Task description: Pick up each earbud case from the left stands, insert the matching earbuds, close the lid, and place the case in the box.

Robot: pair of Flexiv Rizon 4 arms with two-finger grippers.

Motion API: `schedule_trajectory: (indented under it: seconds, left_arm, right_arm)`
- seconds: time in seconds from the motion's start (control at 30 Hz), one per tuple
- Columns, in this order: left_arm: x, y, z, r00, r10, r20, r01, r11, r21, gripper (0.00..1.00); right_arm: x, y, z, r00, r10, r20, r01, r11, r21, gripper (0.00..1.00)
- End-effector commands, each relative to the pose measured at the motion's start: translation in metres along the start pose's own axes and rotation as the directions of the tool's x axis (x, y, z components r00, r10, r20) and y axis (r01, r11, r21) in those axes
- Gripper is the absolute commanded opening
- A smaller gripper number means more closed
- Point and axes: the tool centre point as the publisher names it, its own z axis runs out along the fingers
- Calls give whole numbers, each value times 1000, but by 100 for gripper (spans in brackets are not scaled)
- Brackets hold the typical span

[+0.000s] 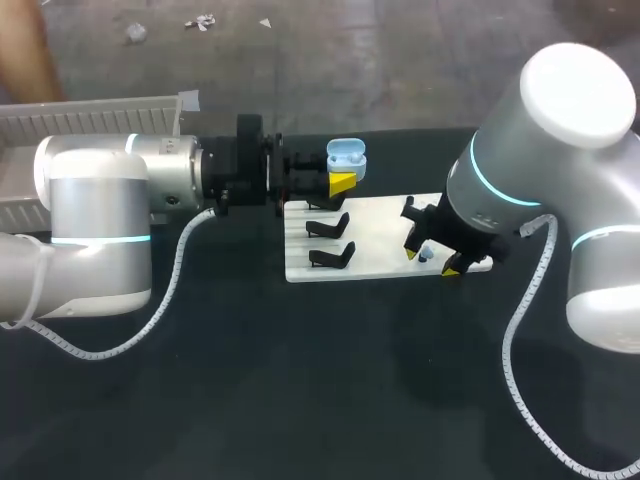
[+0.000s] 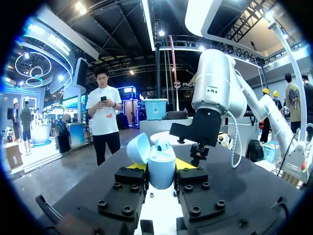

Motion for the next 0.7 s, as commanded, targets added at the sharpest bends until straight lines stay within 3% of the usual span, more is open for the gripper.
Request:
schedule_trajectory:
  seconds: [0.03, 0.7]
  left_arm:
    - [1, -2, 0, 1000, 4, 5, -4, 1000, -7, 0]
    - [1, -2, 0, 1000, 4, 5, -4, 1000, -7, 0]
  right_arm:
    - [-2, 1, 6, 1000, -2, -7, 2, 1000, 1, 50]
    - [-11, 1, 12, 1000, -1, -16, 1, 1000, 24, 47]
